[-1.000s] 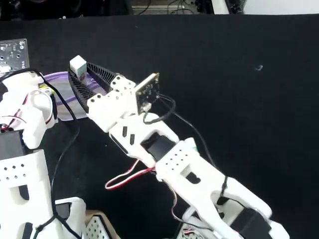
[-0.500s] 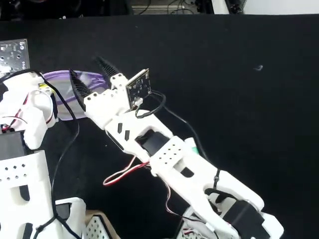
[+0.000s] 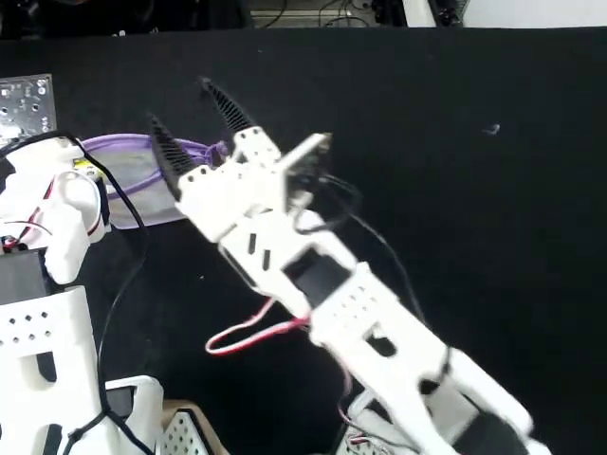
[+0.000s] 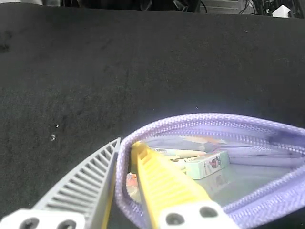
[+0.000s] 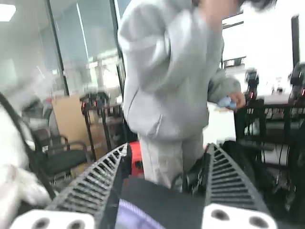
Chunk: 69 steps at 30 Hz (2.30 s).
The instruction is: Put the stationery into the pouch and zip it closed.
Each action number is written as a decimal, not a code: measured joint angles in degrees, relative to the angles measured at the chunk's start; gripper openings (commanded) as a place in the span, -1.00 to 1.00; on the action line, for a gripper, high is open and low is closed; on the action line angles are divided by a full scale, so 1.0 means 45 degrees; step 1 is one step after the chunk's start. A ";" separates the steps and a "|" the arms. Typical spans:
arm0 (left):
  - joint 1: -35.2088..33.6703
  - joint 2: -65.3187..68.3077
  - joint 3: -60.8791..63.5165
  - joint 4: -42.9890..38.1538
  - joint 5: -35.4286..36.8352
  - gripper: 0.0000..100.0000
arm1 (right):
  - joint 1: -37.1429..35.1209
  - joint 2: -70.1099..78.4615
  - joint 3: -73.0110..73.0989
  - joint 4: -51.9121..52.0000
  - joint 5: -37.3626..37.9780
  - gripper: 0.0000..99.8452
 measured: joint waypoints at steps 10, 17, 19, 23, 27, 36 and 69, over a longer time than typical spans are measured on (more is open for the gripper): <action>0.0000 0.0000 0.0000 0.0000 0.0000 -0.94 | 0.1602 -0.5744 0.0000 0.4474 0.0000 -0.58; 0.0000 0.0000 0.0000 0.0000 0.0000 -0.94 | 0.3634 -0.7717 -0.1446 1.0198 0.0000 -0.58; 0.0000 0.0000 0.0000 0.0000 0.0000 -0.94 | 0.4142 -0.7814 -0.1934 1.1663 0.0508 -0.58; 0.0000 0.0000 0.0000 0.0000 0.0000 -0.94 | 0.4337 -0.7834 -0.2227 1.4144 0.1817 -0.58; 0.0000 0.0000 0.0000 0.0000 0.0000 -0.94 | 0.4493 -0.7795 -0.2227 1.6742 0.2872 -0.58; 0.0000 0.0000 0.0000 0.0000 0.0000 -0.94 | 0.6017 -0.4063 -0.1836 1.9028 0.3556 -0.58; 0.0000 0.0000 0.0000 0.0000 0.0000 -0.94 | 0.7365 0.6447 -0.0137 1.6723 0.6173 -0.70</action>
